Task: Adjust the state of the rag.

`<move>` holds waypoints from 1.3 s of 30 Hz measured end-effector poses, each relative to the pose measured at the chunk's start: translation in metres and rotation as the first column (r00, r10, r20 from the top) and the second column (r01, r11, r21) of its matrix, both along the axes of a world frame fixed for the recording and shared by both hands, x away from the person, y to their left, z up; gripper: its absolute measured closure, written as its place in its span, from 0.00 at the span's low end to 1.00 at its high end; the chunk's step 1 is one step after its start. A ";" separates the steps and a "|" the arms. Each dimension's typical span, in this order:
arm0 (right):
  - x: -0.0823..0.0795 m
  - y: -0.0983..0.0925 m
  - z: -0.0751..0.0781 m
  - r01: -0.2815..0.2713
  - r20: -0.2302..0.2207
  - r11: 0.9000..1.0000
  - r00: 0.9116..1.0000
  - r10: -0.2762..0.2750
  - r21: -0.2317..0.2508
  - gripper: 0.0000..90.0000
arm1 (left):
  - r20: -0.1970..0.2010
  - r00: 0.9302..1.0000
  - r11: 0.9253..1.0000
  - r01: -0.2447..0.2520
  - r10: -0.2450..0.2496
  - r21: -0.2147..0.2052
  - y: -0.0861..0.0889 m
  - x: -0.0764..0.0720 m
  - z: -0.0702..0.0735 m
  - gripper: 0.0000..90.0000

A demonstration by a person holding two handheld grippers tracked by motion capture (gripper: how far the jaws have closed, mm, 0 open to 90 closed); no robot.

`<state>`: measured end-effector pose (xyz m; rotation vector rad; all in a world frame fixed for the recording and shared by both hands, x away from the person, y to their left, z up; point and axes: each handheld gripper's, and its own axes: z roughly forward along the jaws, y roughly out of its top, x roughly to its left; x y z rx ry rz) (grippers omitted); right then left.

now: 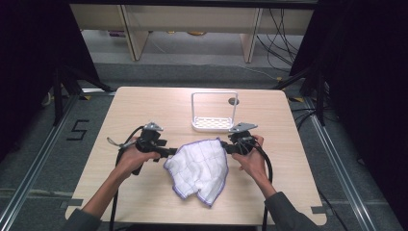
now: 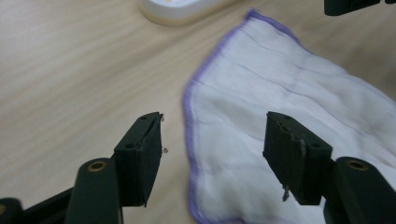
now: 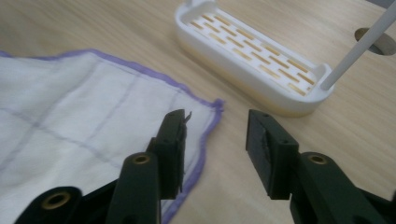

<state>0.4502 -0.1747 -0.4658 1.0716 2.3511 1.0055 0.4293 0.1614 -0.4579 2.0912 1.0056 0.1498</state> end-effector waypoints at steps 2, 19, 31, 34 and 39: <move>-0.018 -0.004 0.009 -0.022 -0.033 0.999 0.999 0.023 0.027 0.58 | -0.001 1.000 1.000 0.014 -0.014 -0.025 0.003 -0.020 0.001 0.40; -0.133 0.006 0.001 -0.232 -0.121 0.970 0.964 0.239 0.067 0.53 | 0.056 0.990 0.983 0.133 -0.127 -0.126 -0.030 -0.129 -0.026 0.49; -0.161 0.032 -0.021 -0.327 -0.145 0.945 0.935 0.323 -0.003 0.56 | 0.119 0.981 0.987 0.151 -0.156 0.050 -0.051 -0.121 -0.044 0.65; -0.159 0.040 -0.030 -0.332 -0.146 0.940 0.937 0.318 -0.080 0.63 | 0.132 0.976 0.984 0.166 -0.174 0.064 -0.052 -0.117 -0.045 0.83; -0.152 0.033 -0.032 -0.376 -0.111 0.919 0.925 0.364 -0.118 0.94 | 0.162 0.970 0.983 0.180 -0.181 0.022 -0.042 -0.117 -0.031 0.91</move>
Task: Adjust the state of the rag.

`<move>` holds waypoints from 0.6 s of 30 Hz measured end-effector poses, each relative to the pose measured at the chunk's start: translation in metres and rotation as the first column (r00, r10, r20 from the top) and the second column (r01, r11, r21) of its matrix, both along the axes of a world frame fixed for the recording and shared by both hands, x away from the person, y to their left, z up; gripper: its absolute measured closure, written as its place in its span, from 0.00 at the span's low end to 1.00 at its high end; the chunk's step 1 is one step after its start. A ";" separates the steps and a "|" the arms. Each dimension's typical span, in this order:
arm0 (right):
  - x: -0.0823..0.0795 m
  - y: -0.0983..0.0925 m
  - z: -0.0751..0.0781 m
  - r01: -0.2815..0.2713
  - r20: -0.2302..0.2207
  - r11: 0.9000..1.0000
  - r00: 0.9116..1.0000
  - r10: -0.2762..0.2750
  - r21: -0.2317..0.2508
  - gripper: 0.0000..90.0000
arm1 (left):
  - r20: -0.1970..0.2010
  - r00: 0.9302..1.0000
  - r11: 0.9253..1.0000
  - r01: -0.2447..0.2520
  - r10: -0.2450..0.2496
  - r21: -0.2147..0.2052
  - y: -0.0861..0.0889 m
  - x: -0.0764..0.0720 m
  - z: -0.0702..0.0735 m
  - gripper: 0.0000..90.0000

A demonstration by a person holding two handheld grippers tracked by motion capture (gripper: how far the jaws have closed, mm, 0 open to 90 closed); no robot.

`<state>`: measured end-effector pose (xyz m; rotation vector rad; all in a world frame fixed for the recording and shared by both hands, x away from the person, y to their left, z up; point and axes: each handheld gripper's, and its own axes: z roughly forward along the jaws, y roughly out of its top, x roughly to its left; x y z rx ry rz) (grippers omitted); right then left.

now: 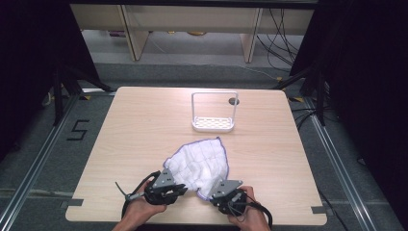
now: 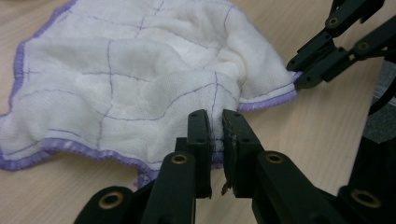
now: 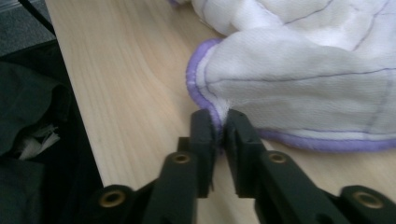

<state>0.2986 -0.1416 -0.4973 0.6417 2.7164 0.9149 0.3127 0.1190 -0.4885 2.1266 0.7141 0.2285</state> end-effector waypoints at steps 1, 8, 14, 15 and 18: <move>0.001 -0.004 0.003 0.000 -0.013 1.000 1.000 0.000 0.000 0.95 | -0.003 1.000 1.000 -0.011 0.011 -0.029 0.001 -0.001 0.002 0.91; 0.004 -0.048 0.018 0.092 0.006 0.995 0.996 -0.092 0.050 0.96 | 0.019 0.999 0.999 -0.027 0.028 -0.035 0.024 0.008 0.015 0.92; 0.003 -0.079 0.028 0.145 0.014 0.986 0.989 -0.147 0.079 0.97 | -0.018 0.998 0.996 -0.066 0.065 -0.058 0.040 0.019 0.014 0.93; 0.003 -0.083 0.029 0.151 0.017 0.984 0.988 -0.154 0.089 0.97 | -0.022 0.997 0.996 -0.072 0.071 -0.056 0.043 0.020 0.015 0.93; 0.003 -0.095 0.030 0.176 0.012 0.981 0.984 -0.178 0.079 0.97 | -0.042 0.996 0.995 -0.077 0.075 -0.060 0.043 0.023 0.010 0.93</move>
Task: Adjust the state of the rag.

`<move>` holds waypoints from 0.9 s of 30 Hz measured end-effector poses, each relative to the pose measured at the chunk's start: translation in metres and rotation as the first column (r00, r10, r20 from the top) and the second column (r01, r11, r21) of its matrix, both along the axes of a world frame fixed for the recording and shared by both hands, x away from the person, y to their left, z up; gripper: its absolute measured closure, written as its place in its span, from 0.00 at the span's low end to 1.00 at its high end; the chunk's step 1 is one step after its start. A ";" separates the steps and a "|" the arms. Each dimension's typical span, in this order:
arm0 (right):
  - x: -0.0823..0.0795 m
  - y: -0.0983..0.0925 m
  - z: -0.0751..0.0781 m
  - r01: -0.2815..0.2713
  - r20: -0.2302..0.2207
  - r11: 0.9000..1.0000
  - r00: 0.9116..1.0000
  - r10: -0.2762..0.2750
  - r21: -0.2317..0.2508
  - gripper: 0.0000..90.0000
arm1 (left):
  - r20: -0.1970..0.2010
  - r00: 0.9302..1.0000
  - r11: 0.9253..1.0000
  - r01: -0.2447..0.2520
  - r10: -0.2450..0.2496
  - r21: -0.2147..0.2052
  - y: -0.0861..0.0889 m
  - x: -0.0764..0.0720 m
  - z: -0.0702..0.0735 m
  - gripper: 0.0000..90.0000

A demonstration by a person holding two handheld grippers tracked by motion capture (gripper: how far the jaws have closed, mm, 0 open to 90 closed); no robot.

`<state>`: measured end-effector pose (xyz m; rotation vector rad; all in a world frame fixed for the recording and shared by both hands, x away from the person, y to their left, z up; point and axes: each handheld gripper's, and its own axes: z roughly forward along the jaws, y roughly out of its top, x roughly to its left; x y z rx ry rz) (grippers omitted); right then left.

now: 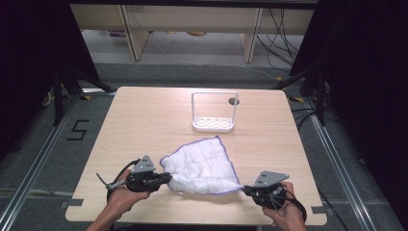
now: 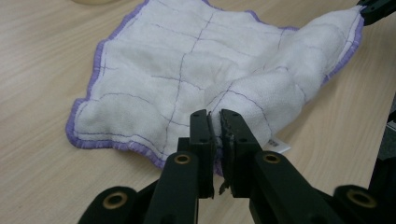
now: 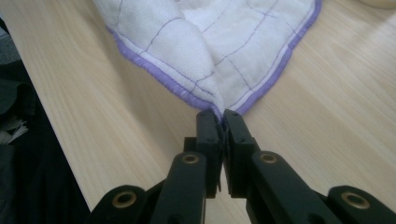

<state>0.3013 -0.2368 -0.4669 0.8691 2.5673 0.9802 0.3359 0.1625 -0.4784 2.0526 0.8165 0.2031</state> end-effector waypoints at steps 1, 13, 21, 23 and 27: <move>0.000 -0.002 -0.001 0.001 -0.015 1.000 1.000 -0.001 -0.003 0.97 | -0.010 1.000 1.000 0.006 -0.006 0.013 -0.002 0.002 -0.003 0.92; 0.011 0.001 -0.022 0.028 -0.079 0.999 0.996 -0.029 -0.017 0.78 | -0.026 0.999 0.998 -0.039 0.040 0.049 -0.016 0.037 -0.021 0.74; 0.006 -0.004 0.003 0.044 -0.042 0.993 0.998 -0.039 0.114 0.58 | -0.034 0.995 0.995 -0.093 0.091 -0.048 0.007 0.007 -0.010 0.62; 0.005 -0.001 0.004 0.043 -0.036 0.991 0.999 -0.039 0.127 0.58 | -0.036 0.996 0.995 -0.085 0.083 -0.047 0.010 -0.005 -0.009 0.61; 0.007 0.002 0.001 0.035 -0.050 0.992 0.998 -0.029 0.124 0.58 | -0.058 0.996 0.997 -0.068 0.066 -0.046 0.009 -0.030 -0.013 0.59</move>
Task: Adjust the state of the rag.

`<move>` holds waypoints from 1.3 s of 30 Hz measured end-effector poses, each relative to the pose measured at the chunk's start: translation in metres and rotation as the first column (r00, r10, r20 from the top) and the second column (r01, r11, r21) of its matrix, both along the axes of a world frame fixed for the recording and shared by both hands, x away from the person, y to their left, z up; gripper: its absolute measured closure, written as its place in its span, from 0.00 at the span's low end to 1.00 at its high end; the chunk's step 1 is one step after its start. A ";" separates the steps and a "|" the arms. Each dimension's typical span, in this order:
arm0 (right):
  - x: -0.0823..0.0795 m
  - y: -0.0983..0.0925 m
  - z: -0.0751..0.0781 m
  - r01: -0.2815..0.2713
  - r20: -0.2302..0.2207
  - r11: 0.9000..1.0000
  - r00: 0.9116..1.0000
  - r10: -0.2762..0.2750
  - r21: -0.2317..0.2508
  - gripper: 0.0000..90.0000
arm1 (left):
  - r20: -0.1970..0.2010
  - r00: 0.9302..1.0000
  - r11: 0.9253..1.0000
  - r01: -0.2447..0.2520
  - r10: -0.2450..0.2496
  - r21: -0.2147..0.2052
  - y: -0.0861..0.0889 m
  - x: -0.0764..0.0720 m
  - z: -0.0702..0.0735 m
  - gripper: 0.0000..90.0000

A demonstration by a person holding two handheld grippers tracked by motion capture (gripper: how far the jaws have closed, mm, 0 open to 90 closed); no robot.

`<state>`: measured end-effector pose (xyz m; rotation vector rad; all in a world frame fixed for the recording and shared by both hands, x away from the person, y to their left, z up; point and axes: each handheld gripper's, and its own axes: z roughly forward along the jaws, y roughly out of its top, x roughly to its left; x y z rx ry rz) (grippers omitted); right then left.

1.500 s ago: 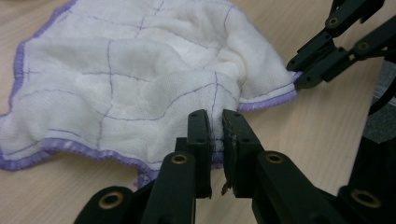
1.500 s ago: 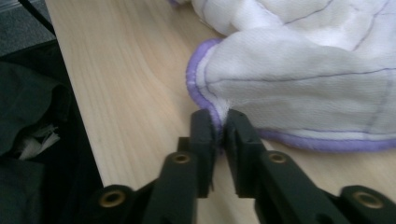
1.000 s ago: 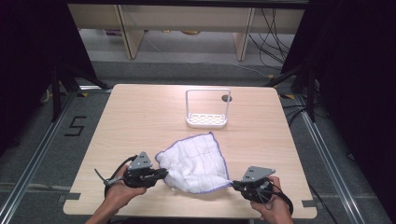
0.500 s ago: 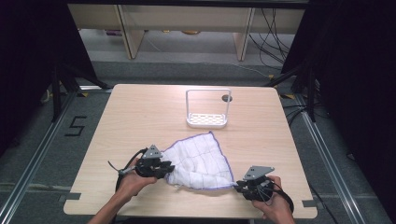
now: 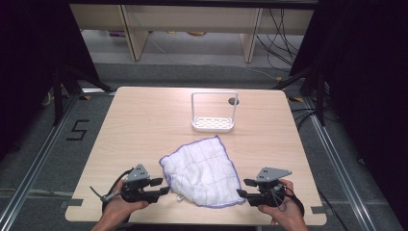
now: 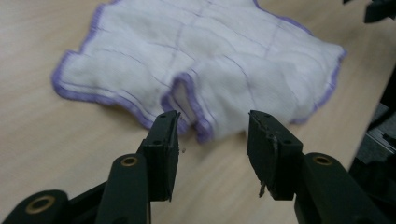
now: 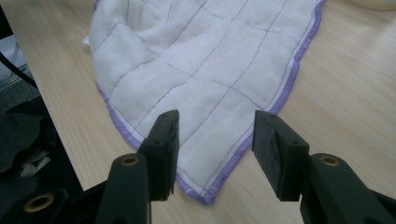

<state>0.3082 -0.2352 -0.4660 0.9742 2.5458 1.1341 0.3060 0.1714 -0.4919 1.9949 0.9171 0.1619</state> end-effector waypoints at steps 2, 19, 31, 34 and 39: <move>0.001 0.000 -0.002 -0.013 0.006 1.000 1.000 0.013 0.005 0.58 | -0.007 1.000 1.000 0.012 -0.012 0.013 -0.004 -0.005 -0.004 0.58; -0.001 0.002 -0.002 -0.008 -0.006 1.000 1.000 0.008 0.007 0.58 | -0.004 0.998 0.994 0.068 -0.068 0.081 -0.027 0.014 -0.017 0.98; 0.024 0.010 0.000 0.022 0.039 1.000 0.999 -0.021 -0.008 0.59 | -0.074 0.985 0.988 0.154 -0.155 -0.026 0.003 -0.035 -0.002 0.98; 0.043 0.019 0.002 0.038 0.068 0.999 0.997 -0.036 -0.024 0.60 | -0.098 0.987 0.991 0.127 -0.129 -0.031 0.005 -0.037 -0.011 0.98; 0.086 0.034 0.004 0.085 0.080 0.995 0.994 -0.080 -0.062 0.62 | -0.111 0.988 0.993 0.104 -0.110 -0.054 0.006 -0.038 -0.012 0.97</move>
